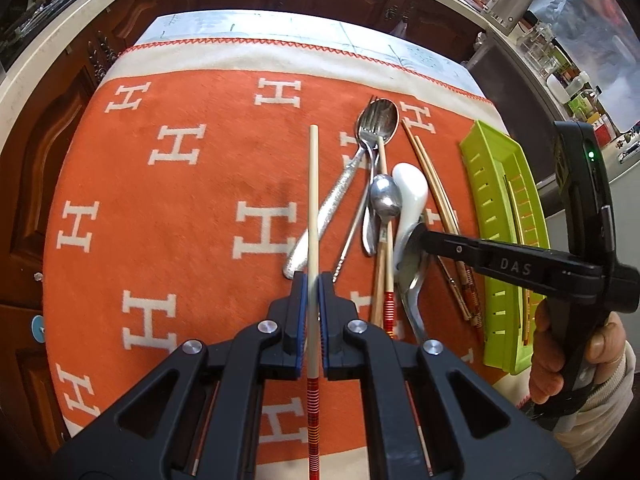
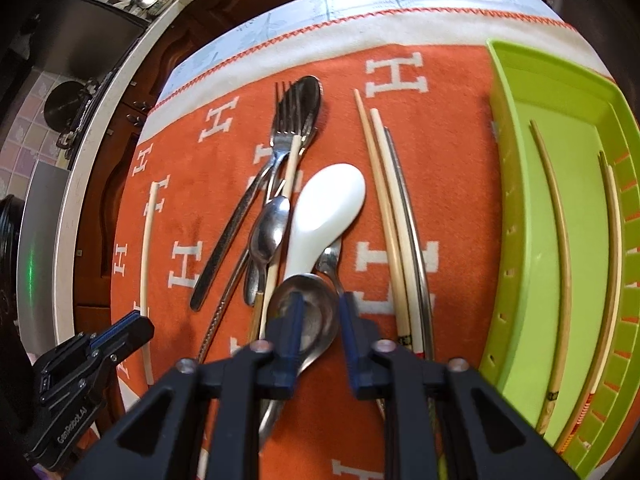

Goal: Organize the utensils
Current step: 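Grasp a red-banded chopstick with the left tool while the right tool grasps a metal spoon, then lower the spoon and chopstick into the green tray and open both tools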

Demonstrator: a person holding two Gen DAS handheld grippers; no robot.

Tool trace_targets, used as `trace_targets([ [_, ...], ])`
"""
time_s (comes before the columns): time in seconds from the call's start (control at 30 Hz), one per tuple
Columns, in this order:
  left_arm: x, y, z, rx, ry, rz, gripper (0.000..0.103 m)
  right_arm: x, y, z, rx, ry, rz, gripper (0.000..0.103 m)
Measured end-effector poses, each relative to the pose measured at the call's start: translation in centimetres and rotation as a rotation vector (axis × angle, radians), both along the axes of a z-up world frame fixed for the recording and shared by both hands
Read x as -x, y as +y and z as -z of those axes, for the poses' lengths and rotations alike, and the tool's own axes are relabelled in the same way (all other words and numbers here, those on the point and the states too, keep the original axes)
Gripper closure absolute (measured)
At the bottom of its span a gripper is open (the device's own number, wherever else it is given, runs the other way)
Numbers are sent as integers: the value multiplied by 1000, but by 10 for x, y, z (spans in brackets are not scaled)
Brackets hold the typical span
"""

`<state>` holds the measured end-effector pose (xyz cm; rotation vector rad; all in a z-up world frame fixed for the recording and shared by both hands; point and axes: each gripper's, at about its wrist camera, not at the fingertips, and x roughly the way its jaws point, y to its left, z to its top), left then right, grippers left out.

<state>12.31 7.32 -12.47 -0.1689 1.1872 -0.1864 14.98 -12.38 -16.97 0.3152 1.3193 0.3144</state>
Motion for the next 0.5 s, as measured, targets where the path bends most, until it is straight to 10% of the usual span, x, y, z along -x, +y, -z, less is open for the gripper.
trace_targets([
  [0.5,18,-34,-27,8,-47,60,100,30,-22,-64,24,-221,-14,102],
])
